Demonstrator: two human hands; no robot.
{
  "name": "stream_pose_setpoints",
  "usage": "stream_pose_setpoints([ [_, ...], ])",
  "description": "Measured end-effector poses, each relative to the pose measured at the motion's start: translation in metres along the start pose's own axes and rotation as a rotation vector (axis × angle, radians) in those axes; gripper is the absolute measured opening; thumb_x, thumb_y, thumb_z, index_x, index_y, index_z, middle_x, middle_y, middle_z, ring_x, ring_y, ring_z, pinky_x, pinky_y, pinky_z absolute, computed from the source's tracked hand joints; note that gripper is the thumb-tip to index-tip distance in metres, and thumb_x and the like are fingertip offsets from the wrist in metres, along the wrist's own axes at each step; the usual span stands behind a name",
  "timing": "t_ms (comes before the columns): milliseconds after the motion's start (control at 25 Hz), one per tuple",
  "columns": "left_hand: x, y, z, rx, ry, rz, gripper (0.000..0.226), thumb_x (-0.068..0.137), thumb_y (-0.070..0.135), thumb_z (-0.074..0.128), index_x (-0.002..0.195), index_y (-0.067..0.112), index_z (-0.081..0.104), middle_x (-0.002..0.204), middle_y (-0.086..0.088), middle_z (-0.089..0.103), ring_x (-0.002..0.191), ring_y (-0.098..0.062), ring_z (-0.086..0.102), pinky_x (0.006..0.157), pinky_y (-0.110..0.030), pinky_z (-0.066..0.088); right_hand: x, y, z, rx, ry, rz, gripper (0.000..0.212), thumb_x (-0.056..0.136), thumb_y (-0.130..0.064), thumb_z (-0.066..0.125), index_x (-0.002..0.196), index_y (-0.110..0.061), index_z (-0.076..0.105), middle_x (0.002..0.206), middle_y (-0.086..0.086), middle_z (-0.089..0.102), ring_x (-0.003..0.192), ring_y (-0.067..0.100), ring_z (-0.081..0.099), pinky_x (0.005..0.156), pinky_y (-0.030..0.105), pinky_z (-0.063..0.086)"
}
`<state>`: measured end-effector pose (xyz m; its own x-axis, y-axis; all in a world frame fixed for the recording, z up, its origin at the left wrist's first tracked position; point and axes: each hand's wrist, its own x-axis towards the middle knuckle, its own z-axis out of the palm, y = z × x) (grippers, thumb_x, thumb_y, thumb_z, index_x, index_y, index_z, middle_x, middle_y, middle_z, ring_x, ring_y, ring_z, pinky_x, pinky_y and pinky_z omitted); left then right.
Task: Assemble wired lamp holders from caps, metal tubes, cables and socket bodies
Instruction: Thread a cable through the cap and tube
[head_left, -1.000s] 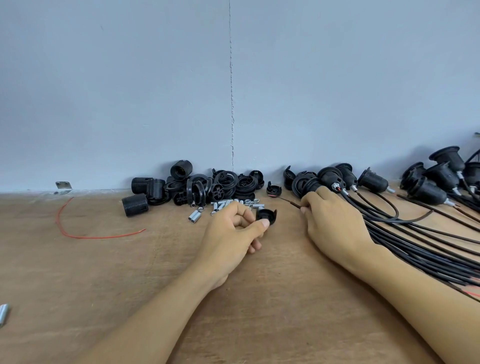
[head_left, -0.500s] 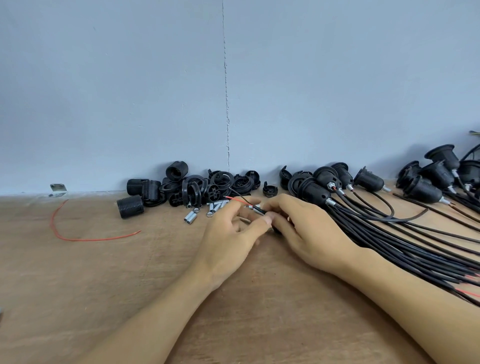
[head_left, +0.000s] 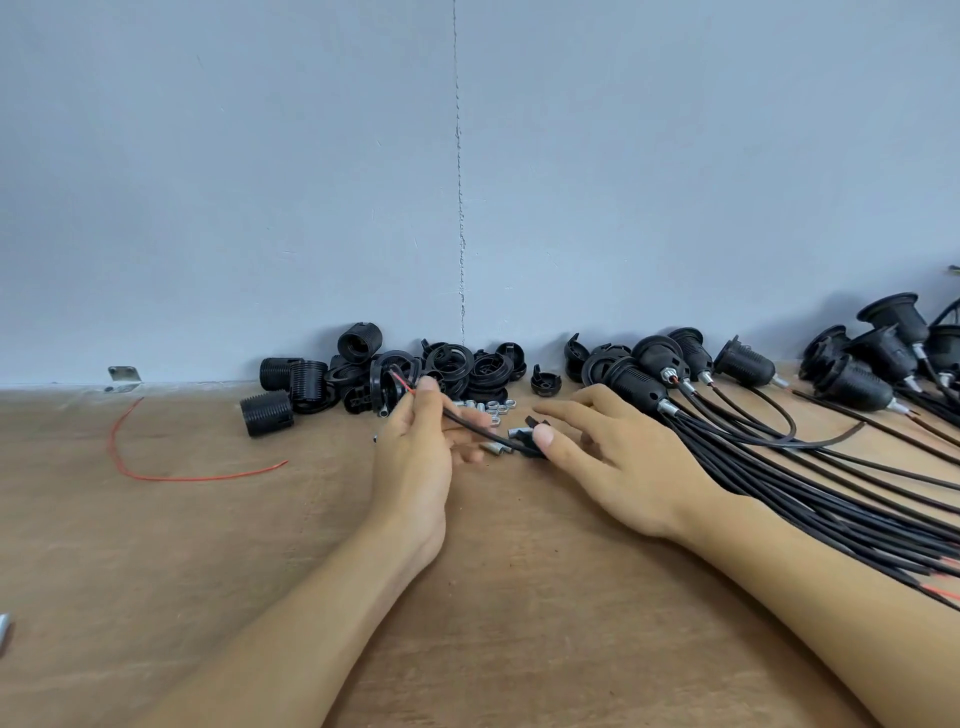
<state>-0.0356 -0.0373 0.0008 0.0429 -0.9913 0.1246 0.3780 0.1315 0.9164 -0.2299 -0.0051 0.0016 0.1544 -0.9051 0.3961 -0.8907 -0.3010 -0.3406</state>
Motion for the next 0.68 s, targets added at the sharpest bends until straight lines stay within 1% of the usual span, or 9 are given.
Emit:
stream_pose_setpoints([
  [80,0.005,0.006,-0.003,-0.11,0.065,-0.041,0.038,0.111,0.035,0.037,0.081,0.015,0.048,0.058,-0.008,0.065,0.062,-0.024,0.072,0.052,-0.027,0.056,0.001,-0.001,0.0,0.037,-0.033,-0.019,0.05,0.096,-0.068,0.03,0.138,-0.05,0.05,0.132,-0.02,0.05,0.118,0.003,0.05,0.101,0.028,0.041],
  [120,0.009,0.009,-0.007,-0.161,0.108,-0.062,0.038,0.111,0.036,0.036,0.08,0.015,0.046,0.052,-0.006,0.058,0.056,-0.023,0.07,0.051,-0.027,0.056,0.001,-0.001,0.001,0.03,-0.045,-0.039,0.046,0.098,-0.061,0.035,0.139,-0.047,0.052,0.133,-0.017,0.053,0.121,0.004,0.049,0.104,0.03,0.041],
  [240,0.023,0.017,-0.02,-0.233,0.173,-0.158,0.039,0.11,0.036,0.04,0.076,0.016,0.043,0.047,0.002,0.031,0.031,-0.012,0.037,0.037,-0.021,0.033,0.002,0.0,0.002,-0.015,-0.044,-0.053,0.044,0.095,-0.056,0.053,0.136,-0.041,0.055,0.116,-0.019,0.058,0.111,0.008,0.052,0.097,0.03,0.043],
  [320,0.024,0.018,-0.022,-0.187,0.078,-0.226,0.038,0.109,0.035,0.043,0.077,0.016,0.047,0.045,0.006,0.03,0.028,-0.007,0.025,0.032,-0.017,0.021,0.002,0.001,0.003,-0.031,-0.031,-0.027,0.045,0.089,-0.059,0.06,0.129,-0.04,0.059,0.102,-0.021,0.057,0.103,0.008,0.053,0.091,0.03,0.045],
  [400,0.017,0.014,-0.018,-0.015,-0.061,-0.246,0.037,0.109,0.036,0.043,0.081,0.013,0.052,0.045,0.003,0.04,0.029,-0.01,0.033,0.032,-0.018,0.025,0.002,0.001,0.005,-0.029,-0.01,-0.013,0.041,0.088,-0.056,0.064,0.125,-0.038,0.061,0.094,-0.02,0.058,0.097,0.009,0.055,0.088,0.031,0.046],
  [480,0.009,0.008,-0.011,0.187,-0.16,-0.218,0.039,0.11,0.036,0.041,0.085,0.009,0.054,0.054,-0.005,0.055,0.042,-0.021,0.059,0.039,-0.025,0.046,0.002,0.001,0.006,0.002,0.011,-0.014,0.038,0.088,-0.052,0.067,0.122,-0.036,0.062,0.089,-0.021,0.057,0.092,0.007,0.055,0.086,0.033,0.048],
  [520,0.007,0.005,-0.008,0.213,-0.178,-0.199,0.04,0.11,0.035,0.04,0.085,0.008,0.055,0.061,-0.009,0.061,0.058,-0.027,0.07,0.05,-0.029,0.056,0.002,0.001,0.006,0.024,0.022,-0.013,0.036,0.088,-0.05,0.068,0.121,-0.036,0.063,0.088,-0.022,0.057,0.089,0.005,0.055,0.086,0.033,0.048],
  [600,0.008,0.004,-0.006,0.17,-0.184,-0.177,0.04,0.11,0.032,0.041,0.082,0.007,0.057,0.073,-0.013,0.067,0.089,-0.032,0.075,0.072,-0.031,0.062,0.003,0.002,0.005,0.09,0.037,0.012,0.033,0.087,-0.047,0.069,0.119,-0.037,0.064,0.087,-0.023,0.06,0.083,0.0,0.057,0.082,0.031,0.051],
  [680,0.012,0.005,-0.007,0.091,-0.198,-0.155,0.039,0.11,0.029,0.041,0.081,0.008,0.057,0.076,-0.014,0.068,0.097,-0.032,0.074,0.077,-0.03,0.062,0.003,0.003,0.004,0.155,0.04,0.045,0.032,0.087,-0.046,0.07,0.117,-0.039,0.064,0.087,-0.021,0.063,0.079,-0.002,0.058,0.079,0.028,0.052],
])
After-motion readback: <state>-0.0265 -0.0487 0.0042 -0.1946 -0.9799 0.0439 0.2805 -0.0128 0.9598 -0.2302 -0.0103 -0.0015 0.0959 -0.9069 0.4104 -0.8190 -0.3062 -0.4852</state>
